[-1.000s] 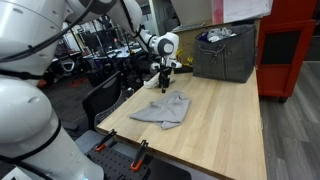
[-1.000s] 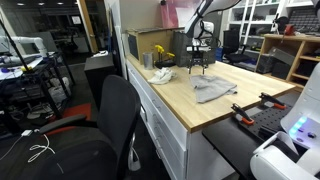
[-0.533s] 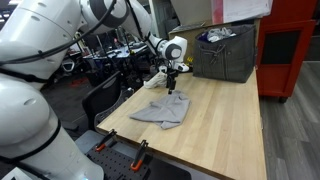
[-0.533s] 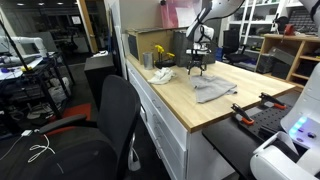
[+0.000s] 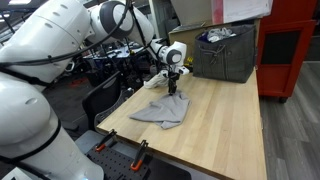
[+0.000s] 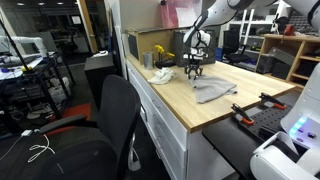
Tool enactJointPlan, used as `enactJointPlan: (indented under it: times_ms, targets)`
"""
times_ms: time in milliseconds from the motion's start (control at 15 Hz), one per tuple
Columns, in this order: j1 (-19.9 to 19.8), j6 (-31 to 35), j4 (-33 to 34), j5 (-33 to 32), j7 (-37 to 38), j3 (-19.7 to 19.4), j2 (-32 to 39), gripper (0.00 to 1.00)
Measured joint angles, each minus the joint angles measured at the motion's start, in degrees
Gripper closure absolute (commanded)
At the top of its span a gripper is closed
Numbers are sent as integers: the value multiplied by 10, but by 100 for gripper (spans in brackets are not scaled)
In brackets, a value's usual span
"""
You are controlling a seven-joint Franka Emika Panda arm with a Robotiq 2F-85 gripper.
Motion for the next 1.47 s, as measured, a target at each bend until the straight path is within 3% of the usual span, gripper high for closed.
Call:
enactJointPlan:
  times_ms: [133,667,1067,1133,1200,1467]
  targets:
    - [1,1,5,-3,3,0,2,100]
    - [9,5,13,-7,6,-1,5,97]
    - [34,4,76,-7,39,7,11,97]
    - [38,4,89,-9,42,7,11,61]
    - [40,4,99,-14,47,7,11,60]
    - [45,4,116,-25,49,7,11,32]
